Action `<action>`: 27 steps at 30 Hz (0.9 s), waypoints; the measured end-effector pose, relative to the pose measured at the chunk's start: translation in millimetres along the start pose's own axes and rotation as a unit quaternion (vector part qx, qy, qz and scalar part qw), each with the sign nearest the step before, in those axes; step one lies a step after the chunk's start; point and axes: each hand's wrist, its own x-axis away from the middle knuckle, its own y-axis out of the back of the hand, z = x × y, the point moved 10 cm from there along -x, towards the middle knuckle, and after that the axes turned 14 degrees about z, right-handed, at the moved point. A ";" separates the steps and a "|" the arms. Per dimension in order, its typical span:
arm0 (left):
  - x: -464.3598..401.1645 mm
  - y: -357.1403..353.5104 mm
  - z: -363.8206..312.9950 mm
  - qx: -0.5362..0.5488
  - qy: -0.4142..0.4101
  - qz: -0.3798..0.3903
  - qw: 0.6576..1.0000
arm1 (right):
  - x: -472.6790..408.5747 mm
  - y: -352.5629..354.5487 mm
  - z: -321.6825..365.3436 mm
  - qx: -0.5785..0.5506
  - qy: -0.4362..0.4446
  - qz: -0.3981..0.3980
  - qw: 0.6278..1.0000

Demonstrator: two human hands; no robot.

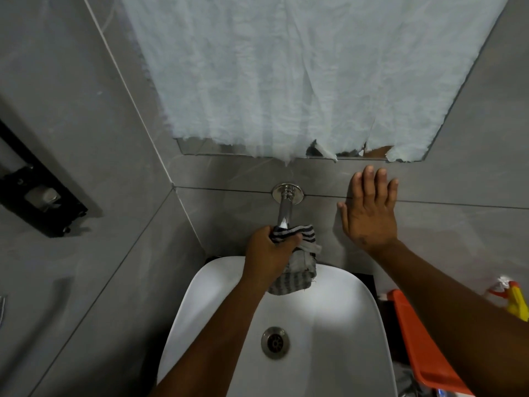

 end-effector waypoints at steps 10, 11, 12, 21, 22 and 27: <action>15.8 -8.5 31.2 -0.119 -0.013 -0.007 0.993 | 0.6 -0.8 0.1 -0.006 0.004 -0.001 1.000; 17.5 -13.1 46.3 -0.089 0.002 0.038 0.995 | 0.5 -1.7 -0.4 -0.005 0.003 0.004 1.000; 22.9 -21.3 64.2 -0.028 0.035 0.098 0.994 | 0.3 -2.4 -1.0 -0.004 0.003 0.009 1.000; 38.9 61.8 74.4 0.241 0.139 0.001 0.961 | 2.4 1.7 -0.1 0.000 0.004 0.000 1.000; 25.7 71.5 48.9 0.222 0.120 -0.004 0.968 | 2.0 1.0 0.0 0.000 0.004 0.006 1.000; -25.1 62.0 -58.1 -0.007 0.015 -0.060 0.998 | 2.4 -2.7 0.2 -0.017 0.004 0.031 0.999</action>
